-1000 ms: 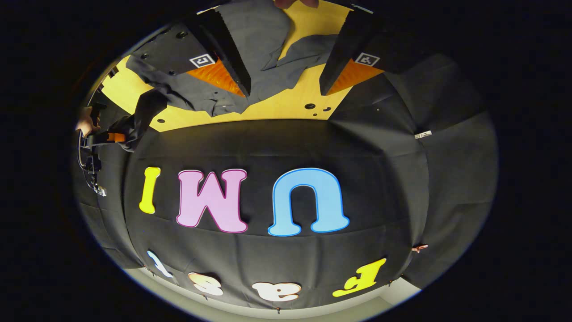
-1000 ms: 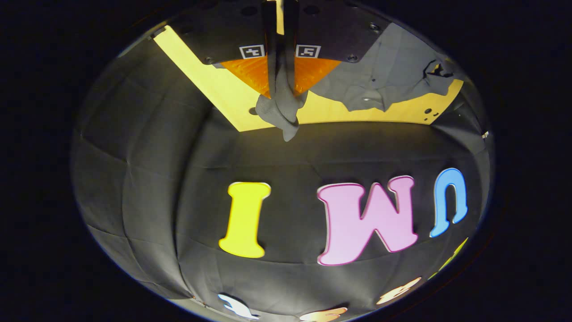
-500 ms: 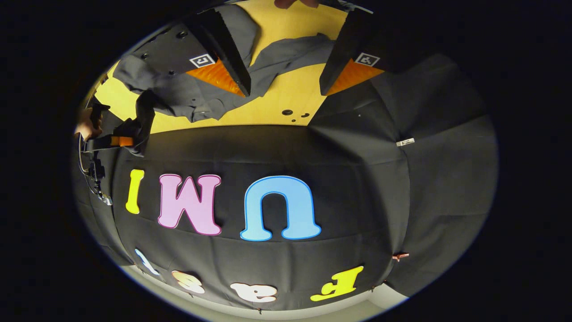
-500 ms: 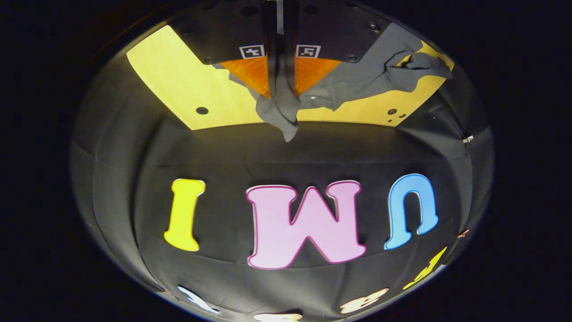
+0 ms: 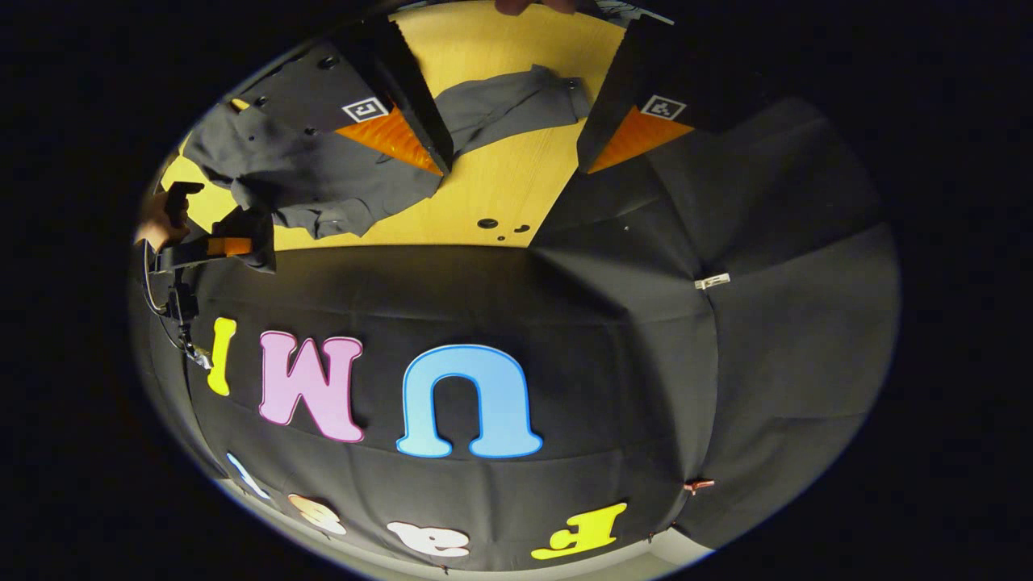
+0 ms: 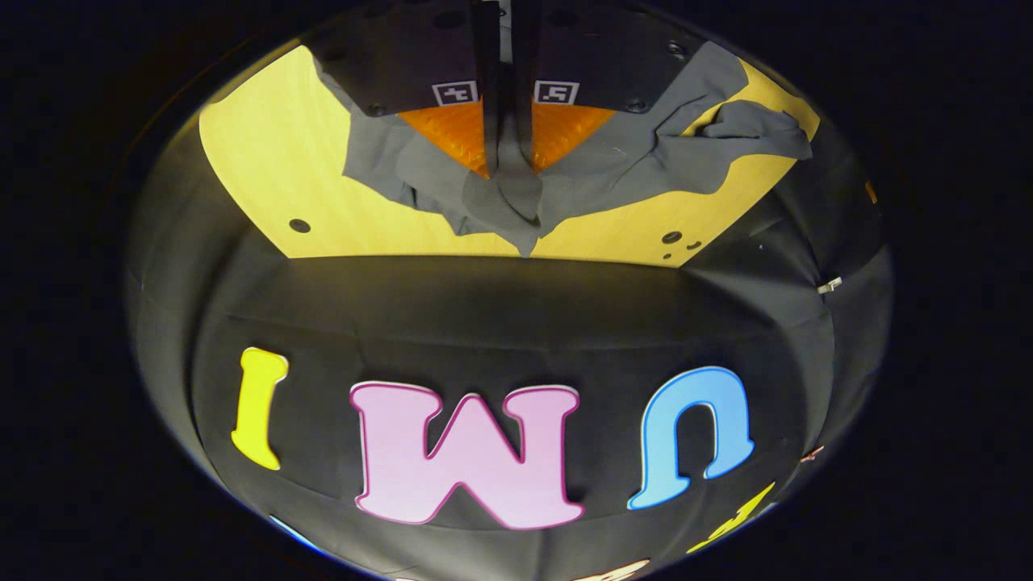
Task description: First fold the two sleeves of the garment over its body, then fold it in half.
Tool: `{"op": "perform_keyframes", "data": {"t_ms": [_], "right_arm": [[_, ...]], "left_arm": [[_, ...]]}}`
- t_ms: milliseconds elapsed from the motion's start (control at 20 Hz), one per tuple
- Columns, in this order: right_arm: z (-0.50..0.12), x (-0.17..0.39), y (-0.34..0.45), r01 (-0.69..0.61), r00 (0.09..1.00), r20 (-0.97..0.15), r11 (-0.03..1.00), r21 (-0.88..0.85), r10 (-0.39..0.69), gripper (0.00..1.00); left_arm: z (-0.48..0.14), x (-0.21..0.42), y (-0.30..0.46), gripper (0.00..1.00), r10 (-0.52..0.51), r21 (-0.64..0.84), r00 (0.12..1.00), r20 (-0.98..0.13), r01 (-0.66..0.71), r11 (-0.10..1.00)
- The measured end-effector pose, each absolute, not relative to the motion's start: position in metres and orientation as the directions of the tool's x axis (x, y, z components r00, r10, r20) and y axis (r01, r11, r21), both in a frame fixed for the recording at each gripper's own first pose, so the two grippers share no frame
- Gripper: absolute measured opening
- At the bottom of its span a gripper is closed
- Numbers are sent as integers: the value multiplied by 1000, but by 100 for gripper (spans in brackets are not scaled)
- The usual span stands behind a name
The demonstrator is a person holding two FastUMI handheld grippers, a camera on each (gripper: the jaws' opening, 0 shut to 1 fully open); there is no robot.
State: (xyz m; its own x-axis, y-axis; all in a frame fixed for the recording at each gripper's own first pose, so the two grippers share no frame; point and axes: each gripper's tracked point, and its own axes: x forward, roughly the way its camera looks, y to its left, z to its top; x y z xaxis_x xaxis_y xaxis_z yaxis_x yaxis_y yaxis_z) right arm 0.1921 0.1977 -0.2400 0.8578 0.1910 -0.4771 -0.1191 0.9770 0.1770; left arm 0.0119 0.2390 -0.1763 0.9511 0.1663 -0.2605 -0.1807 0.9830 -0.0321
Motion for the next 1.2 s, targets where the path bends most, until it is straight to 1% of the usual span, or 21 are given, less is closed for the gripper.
{"op": "perform_keyframes", "data": {"t_ms": [250,350,550,600,700,750,800,850,900,1000,1050,1100,1150,1200], "right_arm": [[-284,195,232,-110,816,-545,977,184,195,10],[-299,192,245,-110,793,-574,974,197,206,12],[-325,184,265,-120,740,-634,971,205,226,18],[-331,182,269,-122,726,-647,969,214,234,18],[-335,177,279,-126,702,-662,960,249,263,24],[-335,174,281,-128,693,-668,958,256,272,31],[-334,172,285,-132,687,-669,954,269,284,34],[-333,170,289,-140,683,-666,948,284,300,24],[-330,168,294,-153,680,-659,942,300,320,37],[-321,163,303,-186,677,-642,927,325,361,45],[-315,161,303,-204,683,-630,925,320,369,42],[-309,159,299,-217,694,-619,927,306,367,57],[-302,157,294,-223,703,-612,930,293,362,61],[-295,152,288,-228,709,-606,931,286,360,61]], "left_arm": [[-214,15,271,97,192,-21,930,-313,-209,978],[-234,15,281,98,204,-26,916,-345,-226,974],[-266,15,298,98,227,-30,890,-395,-259,965],[-272,15,300,98,227,-29,884,-408,-262,965],[-286,17,301,98,223,-32,875,-429,-261,965],[-292,20,301,98,214,-40,872,-440,-257,966],[-298,21,301,98,208,-47,870,-448,-255,966],[-304,24,300,98,198,-55,868,-456,-250,967],[-310,26,300,98,192,-63,867,-461,-247,967],[-324,34,301,98,183,-76,860,-476,-248,966],[-330,37,301,98,180,-80,854,-488,-249,965],[-339,39,302,99,180,-84,843,-506,-256,963],[-346,41,303,98,181,-83,831,-526,-262,961],[-354,43,304,98,183,-81,820,-543,-268,960]]}}
